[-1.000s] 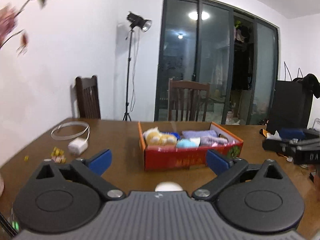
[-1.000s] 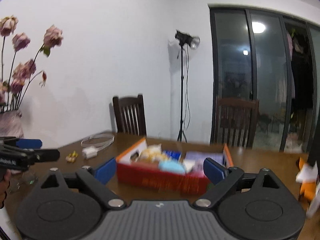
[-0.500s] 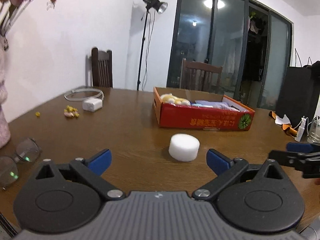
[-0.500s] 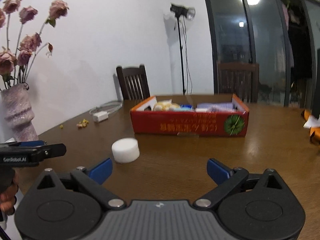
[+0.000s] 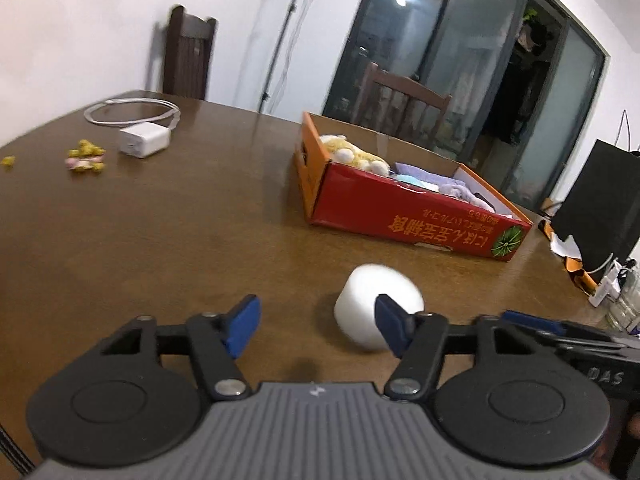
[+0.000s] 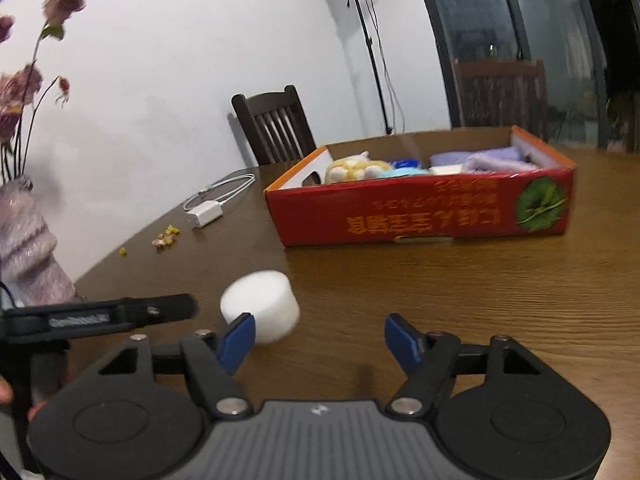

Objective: Organize soft objects
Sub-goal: 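Close both grippers on the white sponge puck, then lift the sponge puck and carry it toward the box with both grippers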

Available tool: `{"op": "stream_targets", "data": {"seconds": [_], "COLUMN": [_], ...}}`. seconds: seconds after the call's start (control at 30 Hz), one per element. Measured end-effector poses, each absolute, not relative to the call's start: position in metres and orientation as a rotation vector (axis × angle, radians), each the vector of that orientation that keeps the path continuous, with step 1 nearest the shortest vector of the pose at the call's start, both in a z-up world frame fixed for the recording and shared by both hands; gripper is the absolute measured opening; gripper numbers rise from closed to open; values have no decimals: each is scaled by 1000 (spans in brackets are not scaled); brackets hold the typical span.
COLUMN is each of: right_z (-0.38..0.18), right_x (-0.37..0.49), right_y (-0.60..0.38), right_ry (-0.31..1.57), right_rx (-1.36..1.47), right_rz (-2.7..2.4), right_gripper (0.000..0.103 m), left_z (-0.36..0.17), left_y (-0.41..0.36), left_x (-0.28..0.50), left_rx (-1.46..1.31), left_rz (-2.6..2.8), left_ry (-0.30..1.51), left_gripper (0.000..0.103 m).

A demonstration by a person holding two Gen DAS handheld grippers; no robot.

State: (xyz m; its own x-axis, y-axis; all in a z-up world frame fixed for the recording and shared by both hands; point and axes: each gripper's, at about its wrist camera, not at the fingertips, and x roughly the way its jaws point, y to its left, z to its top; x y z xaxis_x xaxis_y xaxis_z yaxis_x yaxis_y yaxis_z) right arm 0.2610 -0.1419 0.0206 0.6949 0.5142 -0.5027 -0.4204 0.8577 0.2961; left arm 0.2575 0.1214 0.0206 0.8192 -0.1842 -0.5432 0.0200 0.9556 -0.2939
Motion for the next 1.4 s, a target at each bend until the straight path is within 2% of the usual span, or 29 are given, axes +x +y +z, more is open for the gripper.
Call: {"op": "stream_targets", "data": {"seconds": [0.1, 0.17, 0.2, 0.27, 0.43, 0.7, 0.77, 0.83, 0.97, 1.4], "right_z": [18, 15, 14, 11, 2, -7, -7, -7, -2, 24], "right_x": [279, 290, 295, 303, 311, 322, 322, 319, 304, 221], "right_y": [-128, -119, -116, -110, -105, -113, -113, -115, -120, -191], "right_ry": [615, 630, 640, 667, 688, 730, 731, 735, 733, 653], "right_rx": [170, 158, 165, 195, 245, 352, 361, 368, 347, 336], "right_rz": [547, 561, 569, 600, 645, 682, 683, 688, 691, 660], "right_gripper": [64, 53, 50, 38, 32, 29, 28, 27, 26, 26], "left_z": [20, 17, 16, 12, -4, -6, -6, -2, 5, 29], "left_y": [124, 123, 123, 123, 140, 143, 144, 135, 110, 50], "left_x": [278, 292, 296, 303, 313, 314, 312, 302, 275, 214], "left_rx": [-313, -313, -307, -312, -465, -503, -526, -494, -410, -392], "left_rz": [-179, -215, -225, -248, -295, -316, -321, -308, -288, -400], "left_ry": [623, 651, 660, 668, 698, 696, 694, 666, 628, 608], "left_gripper": [54, 40, 37, 35, 35, 31, 24, 21, 21, 21]}}
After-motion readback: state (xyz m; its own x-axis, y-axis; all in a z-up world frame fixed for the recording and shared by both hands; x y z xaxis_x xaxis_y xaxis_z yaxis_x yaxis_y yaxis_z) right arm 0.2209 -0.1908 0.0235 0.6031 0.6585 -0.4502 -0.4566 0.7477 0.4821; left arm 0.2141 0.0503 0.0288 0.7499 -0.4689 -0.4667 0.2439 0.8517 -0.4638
